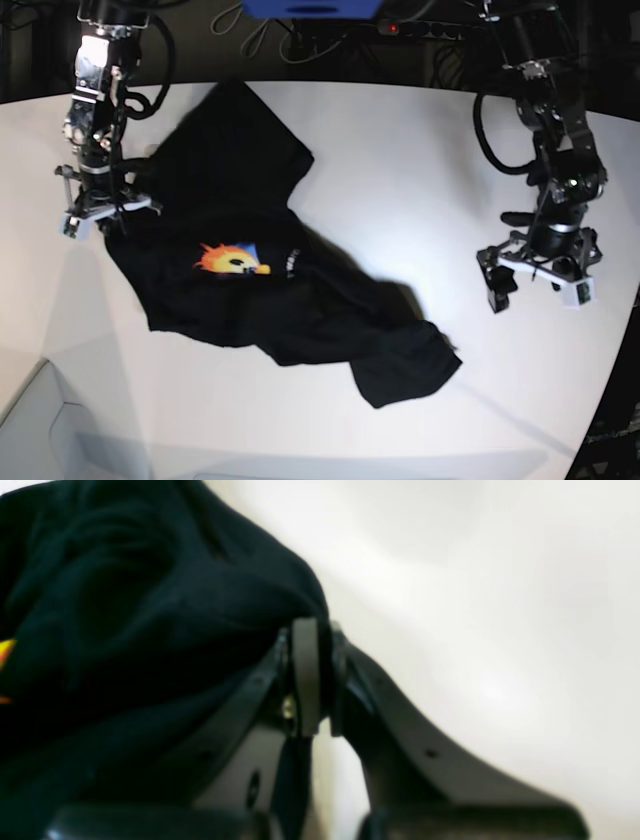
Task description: Layout the t-shirt on the table in an organized manner, then fold the t-shirt properly
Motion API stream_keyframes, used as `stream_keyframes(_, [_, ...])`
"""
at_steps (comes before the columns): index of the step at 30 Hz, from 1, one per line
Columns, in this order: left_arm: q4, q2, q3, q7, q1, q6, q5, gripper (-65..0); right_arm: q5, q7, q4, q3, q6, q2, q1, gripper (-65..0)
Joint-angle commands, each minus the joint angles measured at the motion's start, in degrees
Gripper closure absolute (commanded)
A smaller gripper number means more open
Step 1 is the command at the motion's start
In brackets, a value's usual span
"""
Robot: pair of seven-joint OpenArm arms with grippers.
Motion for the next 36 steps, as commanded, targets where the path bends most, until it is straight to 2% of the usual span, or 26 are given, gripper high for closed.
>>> stream_keyframes(1, [0.0, -0.5, 0.9, -1.2, -1.8, -0.3, -0.5, -65.0, 0.2, 1.6, 1.0, -0.1, -0.1, 0.3, 0.5, 0.0])
stream_keyframes(8, [-9.5, -0.5, 7.9, -1.2, -8.0, -0.3, -0.5, -65.0, 0.2, 1.6, 1.7, -0.2, -0.1, 0.2, -1.8, -0.6])
stream_keyframes(10, [-11.8, -0.3, 9.9, -1.3, -9.5, -0.3, -0.9, -65.0, 0.2, 1.2, 1.9, -0.2, -0.1, 0.2, -2.5, -5.6])
stream_keyframes(14, [-15.4, 1.0, 13.2, -1.4, -12.3, -0.3, -1.0, -65.0, 0.3, -2.7, 3.5, 0.0, -0.1, 0.4, -2.6, -20.4])
stream_keyframes(17, [-17.7, 3.4, 10.9, -1.4, -14.5, -0.3, -1.0, -65.0, 0.2, -3.5, 5.9, 0.1, -0.1, 0.3, -3.0, -30.4])
stream_keyframes(20, [-20.2, 5.2, 8.8, -1.4, -16.8, -0.3, -1.0, -65.0, 0.2, -3.4, 7.7, 0.1, -0.1, 0.3, -3.9, -36.0])
stream_keyframes(23, [-22.6, 5.7, 8.9, -1.4, -18.0, -0.3, -1.1, -65.0, 0.2, -3.4, 8.6, 0.1, -0.1, 0.2, -4.1, -36.6])
stream_keyframes(30, [-29.1, 10.5, 3.6, -1.4, -20.4, -0.3, -1.1, -65.0, 0.2, -3.5, 8.8, -0.1, -0.1, 0.2, -4.1, -36.6])
stream_keyframes(36, [-29.7, 12.7, 3.2, -1.4, -20.3, -0.4, -1.2, -65.0, 0.2, -3.5, 8.8, -0.2, -0.1, 0.2, -4.1, -36.6])
